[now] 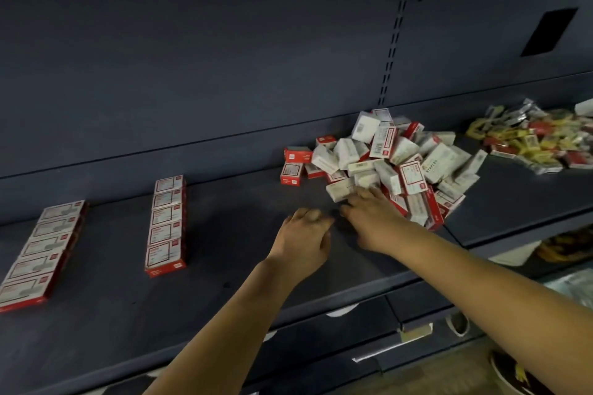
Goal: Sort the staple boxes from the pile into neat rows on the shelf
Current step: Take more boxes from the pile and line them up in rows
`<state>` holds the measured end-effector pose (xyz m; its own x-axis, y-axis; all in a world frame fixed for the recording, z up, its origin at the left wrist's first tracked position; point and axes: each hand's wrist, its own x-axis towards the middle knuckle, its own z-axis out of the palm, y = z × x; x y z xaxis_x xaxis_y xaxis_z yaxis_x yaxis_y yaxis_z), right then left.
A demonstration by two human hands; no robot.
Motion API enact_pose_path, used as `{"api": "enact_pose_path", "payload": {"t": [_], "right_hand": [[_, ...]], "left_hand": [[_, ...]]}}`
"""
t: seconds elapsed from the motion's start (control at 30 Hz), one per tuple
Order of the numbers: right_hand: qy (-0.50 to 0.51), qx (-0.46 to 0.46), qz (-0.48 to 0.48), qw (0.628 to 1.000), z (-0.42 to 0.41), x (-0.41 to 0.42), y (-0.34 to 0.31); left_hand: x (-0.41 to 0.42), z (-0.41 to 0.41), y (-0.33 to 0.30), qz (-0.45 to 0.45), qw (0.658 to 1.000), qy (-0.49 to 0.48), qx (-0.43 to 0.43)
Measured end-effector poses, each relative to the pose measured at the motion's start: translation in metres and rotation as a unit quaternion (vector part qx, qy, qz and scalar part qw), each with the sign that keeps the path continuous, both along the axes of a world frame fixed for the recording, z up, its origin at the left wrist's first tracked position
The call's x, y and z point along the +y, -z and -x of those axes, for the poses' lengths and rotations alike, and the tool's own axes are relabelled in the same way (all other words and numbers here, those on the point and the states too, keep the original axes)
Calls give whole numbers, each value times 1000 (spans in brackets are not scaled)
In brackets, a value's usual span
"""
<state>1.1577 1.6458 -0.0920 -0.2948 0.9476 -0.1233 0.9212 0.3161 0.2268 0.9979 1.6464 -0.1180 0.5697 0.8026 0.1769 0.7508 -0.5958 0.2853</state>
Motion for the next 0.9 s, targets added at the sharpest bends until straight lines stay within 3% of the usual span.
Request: {"api": "enact_pose_path", "payload": {"t": [0.2, 0.33, 0.5, 0.63, 0.73, 0.83, 0.9], "right_hand": [[5, -11, 13, 1000, 0, 1, -7], [15, 33, 6, 999, 2, -2, -9], [3, 180, -22, 983, 12, -8, -16], [-3, 375, -28, 926, 28, -14, -11], [-8, 499, -22, 866, 46, -18, -6], [-7, 582, -19, 813, 65, -24, -2], [0, 618, -1, 786, 75, -28, -1]], "left_hand": [[2, 11, 4, 28, 1000, -2, 10], [4, 24, 4, 74, 996, -25, -44], [-5, 39, -5, 125, 978, -77, -149], [-14, 51, -10, 166, 953, -114, -225], [-21, 60, -14, 257, 887, -158, -349], [-25, 73, -17, 426, 744, -187, -479], [-27, 84, -16, 485, 677, -179, -525]]}}
